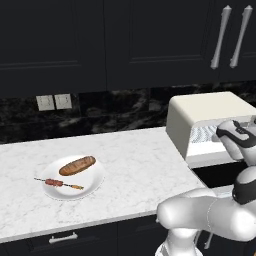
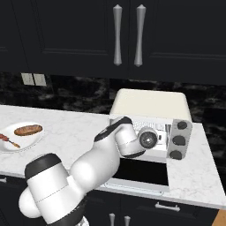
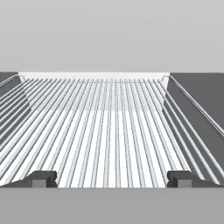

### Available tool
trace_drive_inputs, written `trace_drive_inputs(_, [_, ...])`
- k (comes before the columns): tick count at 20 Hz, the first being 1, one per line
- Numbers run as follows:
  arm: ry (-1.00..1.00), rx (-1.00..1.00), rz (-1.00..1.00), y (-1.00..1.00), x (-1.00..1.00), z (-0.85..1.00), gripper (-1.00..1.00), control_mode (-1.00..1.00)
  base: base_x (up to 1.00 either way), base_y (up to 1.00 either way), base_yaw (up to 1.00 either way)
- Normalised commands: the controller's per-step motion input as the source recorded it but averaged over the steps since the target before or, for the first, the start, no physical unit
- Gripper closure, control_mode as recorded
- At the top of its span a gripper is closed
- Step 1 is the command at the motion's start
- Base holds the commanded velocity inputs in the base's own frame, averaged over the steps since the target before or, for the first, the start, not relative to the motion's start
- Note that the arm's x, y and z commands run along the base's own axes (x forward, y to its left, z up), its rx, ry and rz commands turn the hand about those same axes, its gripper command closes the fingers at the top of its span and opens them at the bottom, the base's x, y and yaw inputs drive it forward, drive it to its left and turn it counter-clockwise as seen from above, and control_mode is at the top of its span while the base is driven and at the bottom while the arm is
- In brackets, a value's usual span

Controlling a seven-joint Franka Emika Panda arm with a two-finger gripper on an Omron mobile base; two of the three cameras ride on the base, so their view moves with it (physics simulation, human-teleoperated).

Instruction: Pick up the kebab skewer and baguette bread, and place them inside the toaster oven. Close the toaster oven door and start by setting the timer.

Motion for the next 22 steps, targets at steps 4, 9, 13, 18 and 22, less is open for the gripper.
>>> trace_drive_inputs(4, [0.0, 0.0, 0.0, 0.0, 0.14, -0.05, -1.0, -1.0, 0.0, 0.0, 0.0])
trace_drive_inputs(9, [0.0, 0.0, 0.0, 0.0, 0.0, -0.22, -1.0, -1.0, 0.0, 0.0, 0.0])
trace_drive_inputs(13, [0.0, 0.0, 0.0, 0.0, -0.12, -0.43, -1.0, -1.0, 0.0, 0.0, 0.0])
trace_drive_inputs(18, [0.0, 0.0, 0.0, 0.0, -0.39, -0.57, -1.0, -1.0, 0.0, 0.0, 0.0])
trace_drive_inputs(22, [0.0, 0.0, 0.0, 0.0, -0.52, -0.58, -1.0, -1.0, 0.0, 0.0, 0.0])
